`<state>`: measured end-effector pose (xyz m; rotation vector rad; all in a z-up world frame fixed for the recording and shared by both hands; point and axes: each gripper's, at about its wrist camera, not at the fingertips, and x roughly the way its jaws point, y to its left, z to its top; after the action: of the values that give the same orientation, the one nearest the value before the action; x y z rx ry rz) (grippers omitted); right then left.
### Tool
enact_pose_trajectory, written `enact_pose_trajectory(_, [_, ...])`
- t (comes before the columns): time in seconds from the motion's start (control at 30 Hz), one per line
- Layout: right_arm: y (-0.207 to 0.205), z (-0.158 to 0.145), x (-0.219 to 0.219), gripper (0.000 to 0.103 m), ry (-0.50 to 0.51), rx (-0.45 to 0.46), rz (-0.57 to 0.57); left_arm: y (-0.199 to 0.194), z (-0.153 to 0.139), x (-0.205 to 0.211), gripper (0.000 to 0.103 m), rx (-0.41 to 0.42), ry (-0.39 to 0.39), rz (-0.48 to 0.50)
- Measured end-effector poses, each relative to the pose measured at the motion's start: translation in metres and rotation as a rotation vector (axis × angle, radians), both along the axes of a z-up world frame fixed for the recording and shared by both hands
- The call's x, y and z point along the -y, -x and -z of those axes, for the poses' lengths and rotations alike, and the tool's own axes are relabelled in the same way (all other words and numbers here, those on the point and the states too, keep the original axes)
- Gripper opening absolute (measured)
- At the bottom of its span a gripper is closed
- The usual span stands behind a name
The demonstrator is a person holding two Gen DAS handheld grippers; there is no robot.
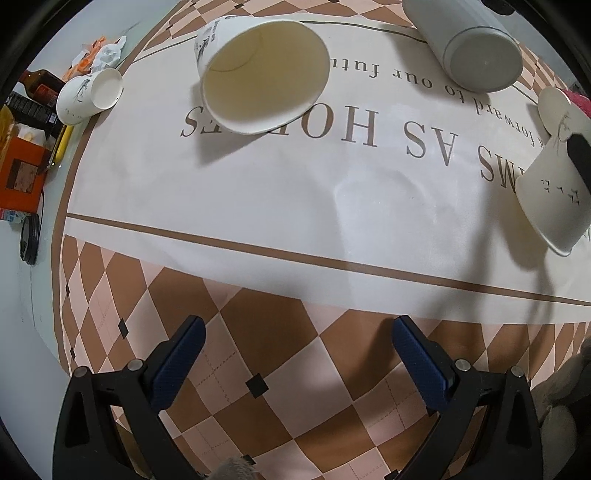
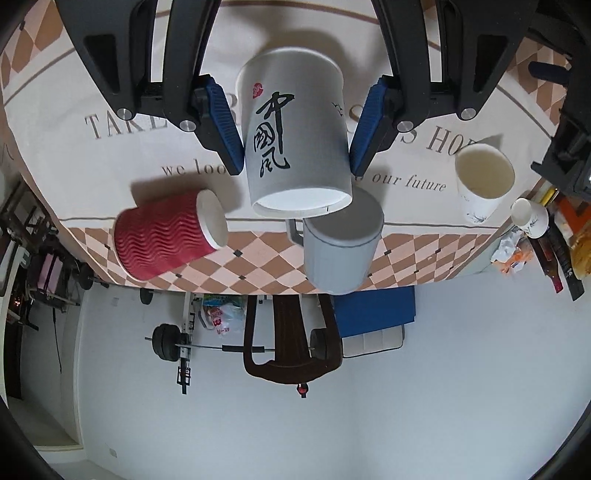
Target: Flip cup upside down
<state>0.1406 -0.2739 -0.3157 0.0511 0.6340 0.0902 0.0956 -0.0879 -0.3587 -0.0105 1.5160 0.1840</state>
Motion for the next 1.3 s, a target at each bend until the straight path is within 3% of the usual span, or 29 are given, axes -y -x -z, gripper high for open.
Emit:
enact_pose_trajectory(0.17, [0.007, 0.008, 0.001, 0.063, -0.003, -0.068, -0.006, 0.004, -0.010, 0.003, 0.103, 0.014, 0.011, 0.005])
enact_pose_trajectory(0.23, [0.006, 0.011, 0.004, 0.074, -0.018, -0.146, -0.007, 0.009, -0.018, 0.002, 0.103, 0.037, 0.014, 0.010])
enact_pose_trajectory(0.3, [0.009, 0.009, 0.010, 0.094, -0.027, -0.203, 0.018, 0.011, -0.028, 0.003, 0.103, 0.064, 0.020, 0.011])
enact_pose_trajectory(0.47, [0.031, -0.020, 0.024, 0.103, 0.004, -0.284, 0.087, 0.022, -0.077, 0.012, 0.103, 0.188, 0.004, 0.066])
enact_pose_trajectory(0.63, [0.062, -0.073, 0.034, 0.103, 0.073, -0.329, 0.145, 0.043, -0.146, 0.021, 0.103, 0.319, 0.015, 0.122])
enact_pose_trajectory(0.9, [0.119, -0.175, 0.040, 0.103, 0.099, -0.333, 0.225, 0.087, -0.247, 0.024, 0.103, 0.472, 0.042, 0.193])
enact_pose_trajectory(1.1, [0.163, -0.240, 0.035, 0.103, 0.115, -0.304, 0.243, 0.122, -0.296, 0.024, 0.103, 0.543, 0.080, 0.207])
enact_pose_trajectory(1.3, [0.201, -0.288, 0.029, 0.103, 0.119, -0.268, 0.249, 0.148, -0.325, 0.023, 0.103, 0.571, 0.090, 0.206])
